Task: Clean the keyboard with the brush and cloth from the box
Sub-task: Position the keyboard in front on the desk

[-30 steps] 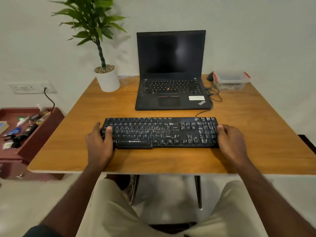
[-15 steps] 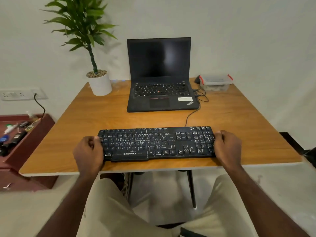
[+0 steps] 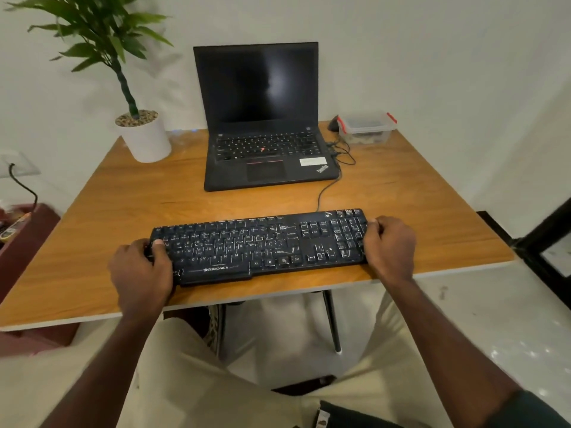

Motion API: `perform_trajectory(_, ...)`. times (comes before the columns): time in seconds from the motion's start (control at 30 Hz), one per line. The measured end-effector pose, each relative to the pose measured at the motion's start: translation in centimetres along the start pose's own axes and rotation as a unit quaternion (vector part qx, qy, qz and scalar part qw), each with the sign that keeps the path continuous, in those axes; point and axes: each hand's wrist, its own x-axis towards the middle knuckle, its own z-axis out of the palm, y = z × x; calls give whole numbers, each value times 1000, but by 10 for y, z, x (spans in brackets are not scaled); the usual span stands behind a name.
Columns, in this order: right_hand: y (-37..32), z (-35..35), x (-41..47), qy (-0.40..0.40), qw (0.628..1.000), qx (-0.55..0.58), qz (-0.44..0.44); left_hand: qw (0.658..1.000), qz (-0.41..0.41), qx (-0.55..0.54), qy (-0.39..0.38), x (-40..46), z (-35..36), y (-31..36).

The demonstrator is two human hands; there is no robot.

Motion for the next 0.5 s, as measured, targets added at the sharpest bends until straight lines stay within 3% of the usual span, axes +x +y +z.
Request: perform_trajectory(0.5, -2, -1, -2, -9, 1000, 3, 19, 999, -5, 10, -33, -6, -11, 9)
